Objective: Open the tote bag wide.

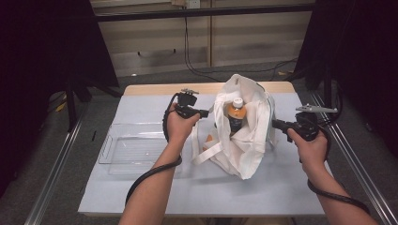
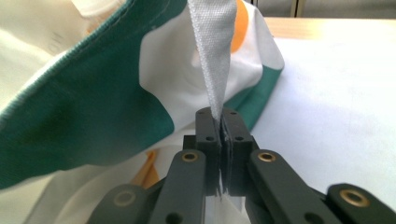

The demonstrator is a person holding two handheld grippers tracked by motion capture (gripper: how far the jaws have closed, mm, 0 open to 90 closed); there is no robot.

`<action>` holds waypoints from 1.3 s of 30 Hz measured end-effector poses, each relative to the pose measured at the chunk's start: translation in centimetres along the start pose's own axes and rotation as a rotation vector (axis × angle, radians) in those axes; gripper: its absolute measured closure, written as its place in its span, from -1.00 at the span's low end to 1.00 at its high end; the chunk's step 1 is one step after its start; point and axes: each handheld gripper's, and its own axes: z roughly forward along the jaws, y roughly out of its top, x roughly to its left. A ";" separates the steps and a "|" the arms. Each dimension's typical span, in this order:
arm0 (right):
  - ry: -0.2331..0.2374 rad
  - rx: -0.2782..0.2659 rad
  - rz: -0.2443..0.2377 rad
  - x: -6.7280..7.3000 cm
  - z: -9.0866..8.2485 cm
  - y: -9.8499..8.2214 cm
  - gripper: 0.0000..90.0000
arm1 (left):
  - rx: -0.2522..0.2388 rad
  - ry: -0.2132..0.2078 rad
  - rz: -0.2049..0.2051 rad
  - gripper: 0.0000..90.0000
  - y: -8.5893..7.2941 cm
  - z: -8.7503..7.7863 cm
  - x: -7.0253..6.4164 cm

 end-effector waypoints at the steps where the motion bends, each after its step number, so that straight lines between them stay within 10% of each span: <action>1: -0.004 0.006 -0.001 -0.1 0.1 -0.2 0.96 | 0.005 0.002 0.001 1.00 0.0 -0.1 0.2; 11: 0.010 0.012 0.003 -0.4 0.5 -0.8 0.96 | -0.020 -0.010 0.002 0.71 -0.1 -0.3 0.4; 21: 0.021 0.013 -0.006 0.2 0.7 -0.2 0.96 | -0.041 -0.030 0.118 0.22 1.0 0.5 -0.9; 29: 0.011 0.025 -0.008 0.2 1.0 -0.3 0.96 | -0.033 -0.030 0.095 0.93 1.6 1.7 -1.6; 39: 0.003 0.063 0.049 -1.4 1.5 -2.1 0.97 | -0.012 0.002 -0.025 0.96 0.8 1.3 -0.3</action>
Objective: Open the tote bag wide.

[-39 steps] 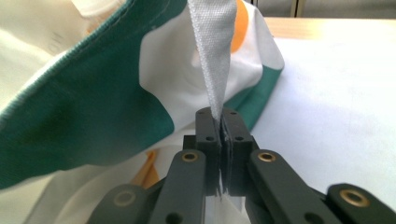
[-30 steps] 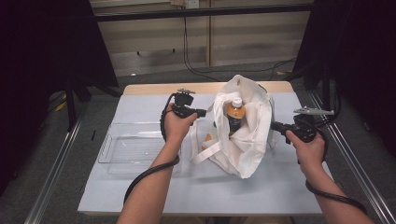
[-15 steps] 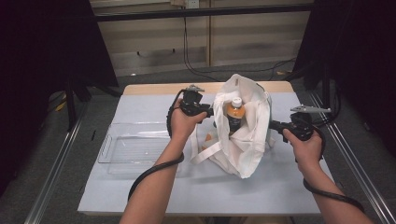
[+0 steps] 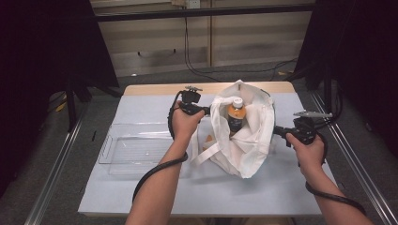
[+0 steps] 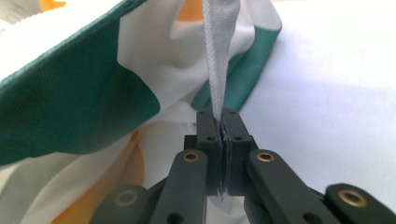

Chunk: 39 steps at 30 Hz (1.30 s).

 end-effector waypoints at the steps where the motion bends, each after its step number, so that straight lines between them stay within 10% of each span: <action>1: 0.000 0.000 0.000 0.0 0.0 0.0 0.97 | 0.000 0.000 0.000 0.96 0.0 0.0 0.0; 10: -0.002 0.036 0.041 -1.0 0.8 -1.7 0.97 | 0.063 0.060 0.021 0.96 -1.0 0.0 0.7; 25: -0.010 0.019 0.023 -1.1 0.5 -1.9 0.89 | 0.040 0.019 -0.003 0.96 -1.4 0.2 0.6; 39: -0.080 -0.067 -0.045 0.4 -0.4 1.7 0.28 | 0.020 0.014 0.011 0.96 -0.8 -0.1 0.1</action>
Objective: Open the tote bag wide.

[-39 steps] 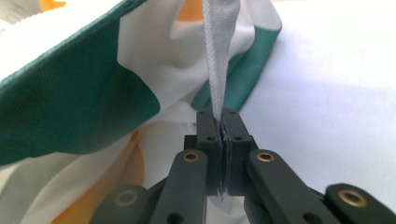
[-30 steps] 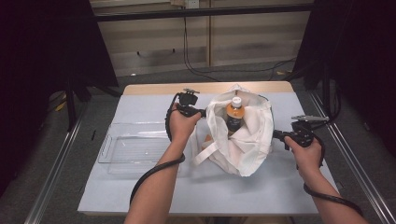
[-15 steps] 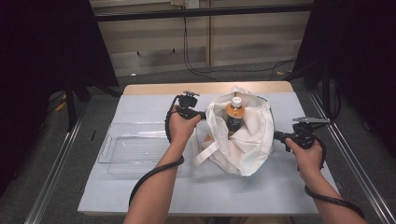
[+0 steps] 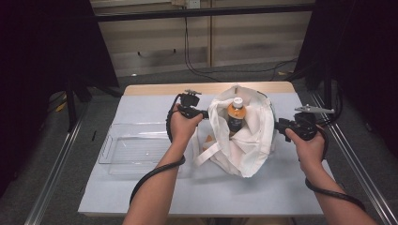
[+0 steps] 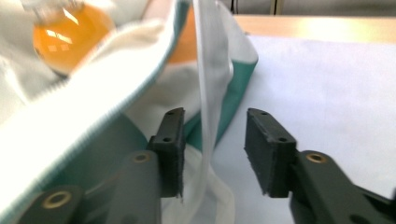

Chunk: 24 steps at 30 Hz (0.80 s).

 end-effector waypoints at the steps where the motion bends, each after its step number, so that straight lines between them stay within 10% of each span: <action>1: -0.008 -0.010 0.005 0.1 0.0 0.6 0.17 | 0.004 -0.002 0.004 0.96 0.1 -0.1 0.0; 13: 0.013 -0.040 0.012 0.4 0.5 2.4 0.92 | -0.002 0.010 0.007 0.96 0.4 -0.2 0.3; 24: 0.001 0.003 0.062 -1.1 1.9 1.6 0.97 | -0.003 0.016 0.008 0.96 0.7 -0.1 1.1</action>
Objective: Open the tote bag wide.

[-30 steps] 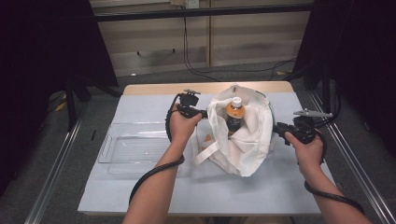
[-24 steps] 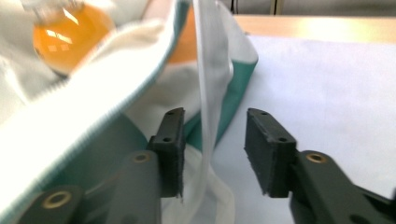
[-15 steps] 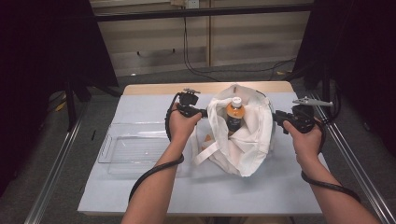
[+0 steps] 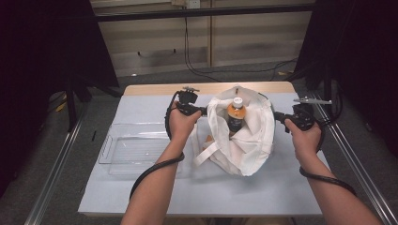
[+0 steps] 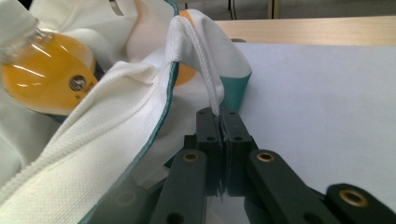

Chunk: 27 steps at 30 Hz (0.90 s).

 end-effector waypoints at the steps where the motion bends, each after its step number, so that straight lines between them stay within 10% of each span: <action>1: -0.002 0.004 -0.002 -0.1 0.1 -0.1 0.97 | -0.013 -0.001 -0.020 0.96 0.0 0.1 0.0; 27: 0.012 0.074 0.013 -1.9 1.5 -2.4 0.92 | 0.021 0.039 -0.029 0.95 -0.8 0.6 1.0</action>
